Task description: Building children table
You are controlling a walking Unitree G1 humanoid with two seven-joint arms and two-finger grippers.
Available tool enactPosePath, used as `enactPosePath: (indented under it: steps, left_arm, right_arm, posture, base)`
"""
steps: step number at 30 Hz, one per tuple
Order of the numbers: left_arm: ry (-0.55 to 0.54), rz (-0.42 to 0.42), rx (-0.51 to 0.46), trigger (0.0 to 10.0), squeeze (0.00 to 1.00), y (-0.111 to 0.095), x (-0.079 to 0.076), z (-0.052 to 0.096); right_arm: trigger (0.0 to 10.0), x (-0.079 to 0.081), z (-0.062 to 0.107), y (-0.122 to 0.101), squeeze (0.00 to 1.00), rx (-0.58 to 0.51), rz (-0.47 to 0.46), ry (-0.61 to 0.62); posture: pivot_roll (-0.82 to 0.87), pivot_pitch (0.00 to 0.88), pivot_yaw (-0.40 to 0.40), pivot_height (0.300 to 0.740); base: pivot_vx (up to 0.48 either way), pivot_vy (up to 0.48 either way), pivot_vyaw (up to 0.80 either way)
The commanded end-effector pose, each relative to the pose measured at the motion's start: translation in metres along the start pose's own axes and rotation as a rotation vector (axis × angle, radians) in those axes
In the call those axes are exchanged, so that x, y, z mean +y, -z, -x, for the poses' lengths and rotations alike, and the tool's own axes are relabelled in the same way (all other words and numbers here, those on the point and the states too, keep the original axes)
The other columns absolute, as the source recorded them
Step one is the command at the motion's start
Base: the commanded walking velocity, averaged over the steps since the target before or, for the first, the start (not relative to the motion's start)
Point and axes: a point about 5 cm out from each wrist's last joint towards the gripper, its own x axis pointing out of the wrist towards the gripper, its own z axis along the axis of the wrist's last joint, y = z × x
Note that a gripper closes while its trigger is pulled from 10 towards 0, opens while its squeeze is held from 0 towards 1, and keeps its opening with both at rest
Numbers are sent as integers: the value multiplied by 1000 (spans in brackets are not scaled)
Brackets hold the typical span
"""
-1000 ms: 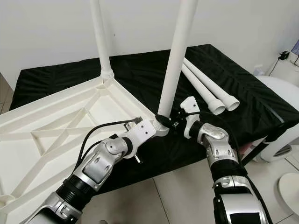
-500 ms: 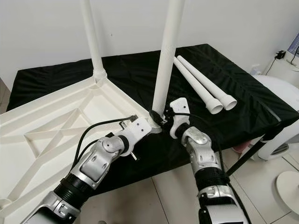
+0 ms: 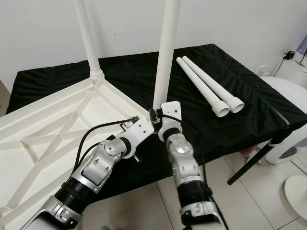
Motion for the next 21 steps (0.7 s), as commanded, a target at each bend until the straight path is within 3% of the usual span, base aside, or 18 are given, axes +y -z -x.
enactPosePath:
  steps: [1, 3, 12, 13, 15, 16, 21]
  left_arm:
    - [20, -29, -37, 10000, 0, -8, -6, 1]
    - [25, -31, -39, 10000, 0, -8, -8, 1]
    - [24, -33, -38, 10000, 0, -8, -9, 1]
    - [25, -33, -38, 10000, 0, -8, -9, 1]
    - [26, -34, -38, 10000, 0, -8, -10, 1]
    - [27, -34, -39, 10000, 0, -8, -10, 1]
    - [27, -33, -40, 10000, 0, -8, -11, 1]
  right_arm:
    - [10000, -19, -1, -9, 0, -32, 22, 142]
    - [10000, -15, 3, -9, 0, -34, 23, 210]
    - [10000, -12, 6, -9, 0, -25, 22, 236]
    - [10000, -12, 7, -9, 384, -26, 16, 226]
    - [10000, -12, 8, -9, 384, -27, 9, 222]
    - [10000, -11, 9, -9, 1000, -36, 4, 207]
    - [10000, -12, 13, -9, 1000, -49, -43, 146]
  posture:
    - [-97, 64, 8, 740]
    - [-96, 61, 6, 740]
    - [-91, 55, 3, 740]
    - [-91, 55, 1, 740]
    - [-91, 55, 1, 740]
    - [-92, 54, 0, 740]
    - [-97, 49, -1, 740]
  base:
    - [0, 0, 0]
    - [0, 0, 0]
    - [0, 0, 0]
    - [0, 0, 0]
    - [0, 0, 0]
    - [0, 0, 0]
    - [0, 0, 0]
